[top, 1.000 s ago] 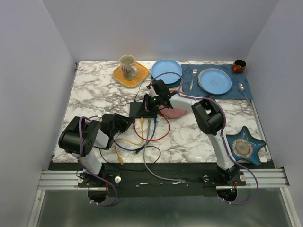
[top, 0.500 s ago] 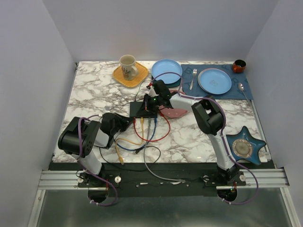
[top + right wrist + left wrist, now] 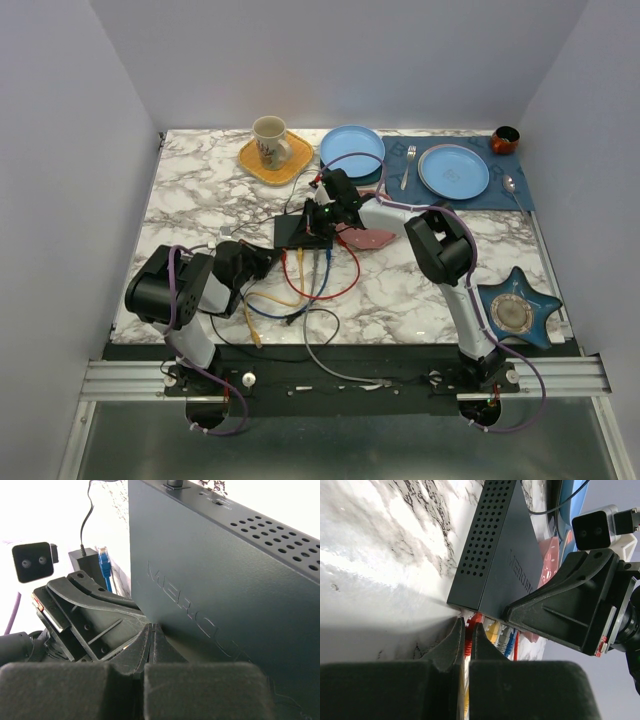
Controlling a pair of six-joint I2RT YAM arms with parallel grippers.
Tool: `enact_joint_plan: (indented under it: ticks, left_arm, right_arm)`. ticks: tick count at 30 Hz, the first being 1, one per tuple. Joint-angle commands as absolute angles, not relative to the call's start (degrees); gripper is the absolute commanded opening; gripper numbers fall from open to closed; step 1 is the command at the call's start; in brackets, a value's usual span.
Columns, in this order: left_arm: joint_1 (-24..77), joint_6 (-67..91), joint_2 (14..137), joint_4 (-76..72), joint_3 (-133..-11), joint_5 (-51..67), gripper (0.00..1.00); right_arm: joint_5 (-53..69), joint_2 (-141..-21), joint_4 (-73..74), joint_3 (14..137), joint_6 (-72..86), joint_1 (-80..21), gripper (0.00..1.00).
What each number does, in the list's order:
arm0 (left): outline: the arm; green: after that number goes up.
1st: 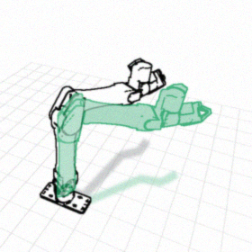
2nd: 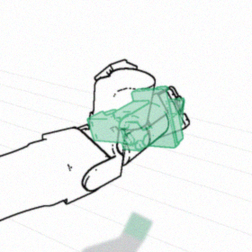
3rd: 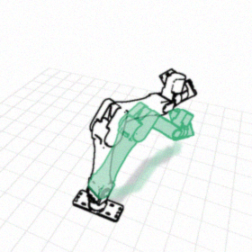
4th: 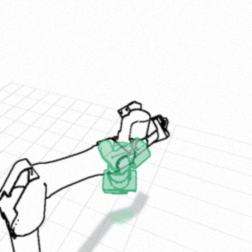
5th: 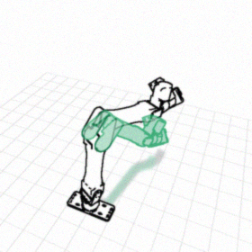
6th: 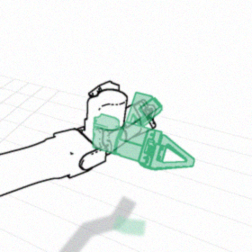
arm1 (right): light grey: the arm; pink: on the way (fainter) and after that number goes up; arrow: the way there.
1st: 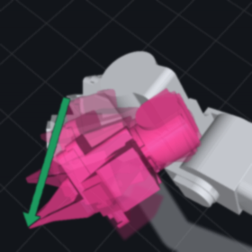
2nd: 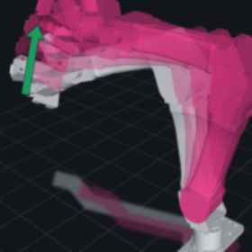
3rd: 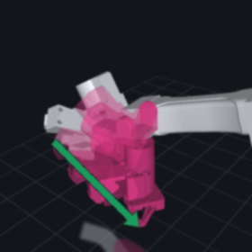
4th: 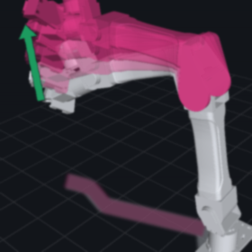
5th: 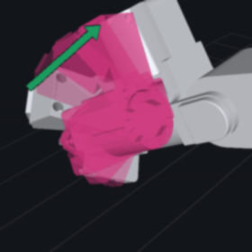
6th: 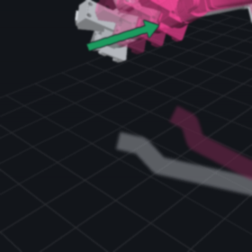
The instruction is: Pull the plug from the switch port
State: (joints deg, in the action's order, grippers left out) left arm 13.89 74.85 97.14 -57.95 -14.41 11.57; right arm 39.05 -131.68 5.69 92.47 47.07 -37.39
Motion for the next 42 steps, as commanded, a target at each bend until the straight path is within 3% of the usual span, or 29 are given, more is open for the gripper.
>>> enact_joint_plan:
  ticks: [1, 19, 27, 30, 31, 34, 40, 42]
  left_arm:
    - [14.77, 73.3, 99.05, -52.38, -11.6, 12.39, 0.0]
    - [14.94, 72.77, 93.7, -52.12, -7.47, 13.71, 0.0]
    - [14.94, 67.69, 81.93, -34.74, -12.56, 11.78, 0.0]
    - [14.94, 65.05, 75.69, -24.45, -15.99, 8.18, 0.21]
    - [14.85, 63.91, 73.06, -22.69, -16.78, 6.87, 0.36]
    - [14.85, 62.15, 69.54, -15.31, -19.77, 4.58, 0.55]
    - [14.68, 61.26, 67.41, -10.29, -21.97, 2.81, 0.6]
    - [14.68, 61.52, 67.5, -8.88, -22.15, 2.55, 0.66]
  right_arm:
    - [37.0, -133.86, 8.79, 93.16, 46.06, -37.27, 0.01]
    - [36.39, -134.3, 9.67, 93.96, 45.79, -37.27, 0.01]
    - [31.3, -128.42, 10.28, 92.12, 43.25, -37.27, 0.01]
    - [28.57, -124.91, 10.55, 91.15, 42.01, -37.27, 0.02]
    - [27.96, -124.2, 10.55, 90.53, 41.49, -37.27, 0.05]
    - [26.37, -122.26, 10.55, 89.22, 40.96, -37.27, 0.1]
    - [25.84, -120.06, 10.55, 87.1, 40.26, -37.35, 0.12]
    - [26.28, -119.71, 10.37, 86.22, 39.9, -37.27, 0.12]
